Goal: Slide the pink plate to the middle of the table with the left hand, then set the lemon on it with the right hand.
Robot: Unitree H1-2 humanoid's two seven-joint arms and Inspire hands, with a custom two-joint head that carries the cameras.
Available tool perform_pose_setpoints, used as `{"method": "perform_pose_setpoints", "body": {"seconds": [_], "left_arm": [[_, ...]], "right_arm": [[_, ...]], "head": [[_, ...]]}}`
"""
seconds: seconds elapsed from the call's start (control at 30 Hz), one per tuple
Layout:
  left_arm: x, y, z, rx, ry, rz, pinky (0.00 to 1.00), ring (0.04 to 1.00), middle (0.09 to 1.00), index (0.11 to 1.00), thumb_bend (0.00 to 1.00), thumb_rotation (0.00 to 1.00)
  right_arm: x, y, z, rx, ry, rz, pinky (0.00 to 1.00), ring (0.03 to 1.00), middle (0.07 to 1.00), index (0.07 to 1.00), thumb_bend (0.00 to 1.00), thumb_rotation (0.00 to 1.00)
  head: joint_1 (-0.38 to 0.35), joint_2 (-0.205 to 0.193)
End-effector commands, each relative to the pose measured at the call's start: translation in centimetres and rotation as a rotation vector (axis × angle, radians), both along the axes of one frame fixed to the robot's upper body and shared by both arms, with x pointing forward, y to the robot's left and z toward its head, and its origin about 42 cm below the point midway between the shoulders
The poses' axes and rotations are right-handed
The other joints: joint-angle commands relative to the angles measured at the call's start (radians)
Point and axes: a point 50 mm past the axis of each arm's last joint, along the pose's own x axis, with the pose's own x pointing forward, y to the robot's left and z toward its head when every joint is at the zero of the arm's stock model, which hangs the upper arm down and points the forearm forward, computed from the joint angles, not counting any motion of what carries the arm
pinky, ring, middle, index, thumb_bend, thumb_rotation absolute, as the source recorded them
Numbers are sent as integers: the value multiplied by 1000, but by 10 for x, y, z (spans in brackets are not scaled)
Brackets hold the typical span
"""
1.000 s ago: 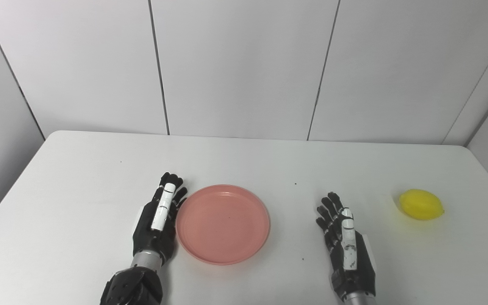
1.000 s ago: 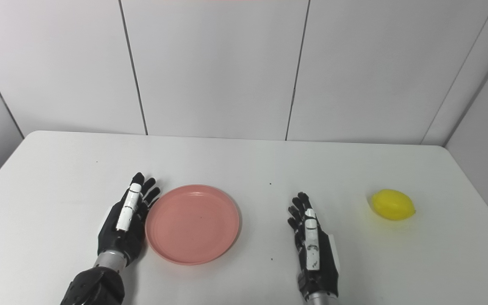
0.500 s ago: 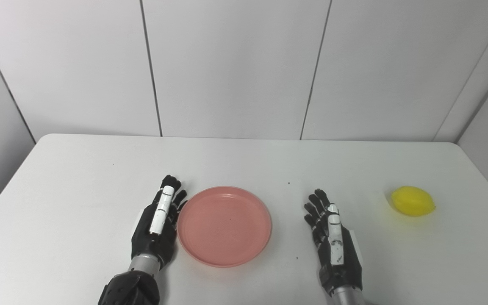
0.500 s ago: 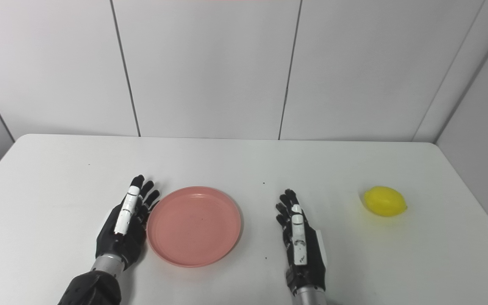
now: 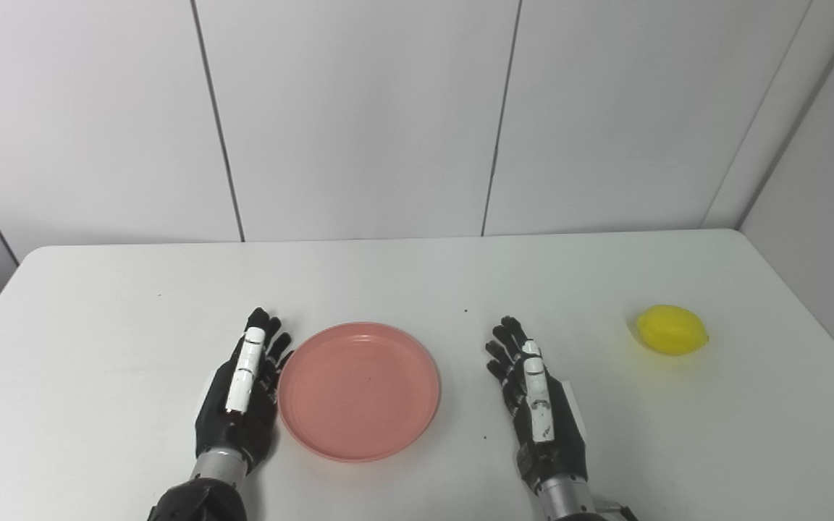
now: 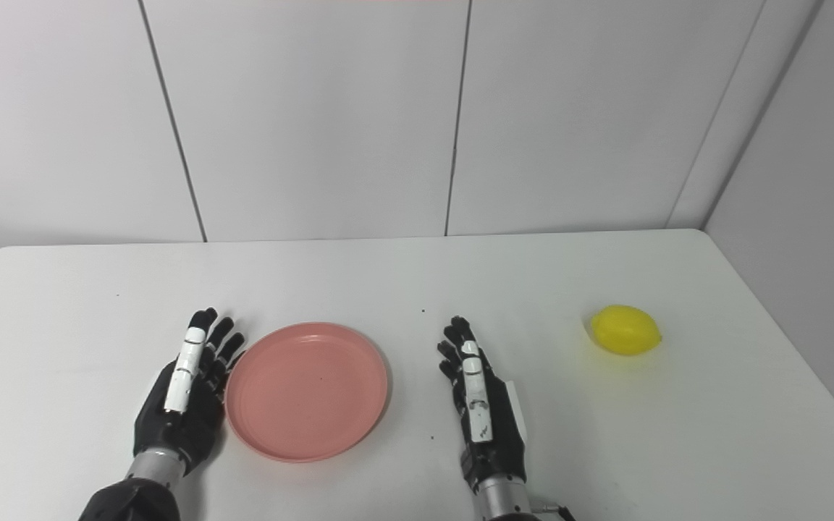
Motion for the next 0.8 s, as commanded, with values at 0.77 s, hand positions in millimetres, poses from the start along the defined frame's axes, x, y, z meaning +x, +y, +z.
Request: {"method": "perform_pose_setpoints", "body": {"seconds": [0.77], "left_arm": [[-7, -32, -11, -31, 75, -4, 1000, 936, 946, 999, 672, 651]], "right_arm": [[-12, -39, 12, -33, 6, -147, 882, 861, 846, 802, 729, 885]], "head": [[49, -13]]}}
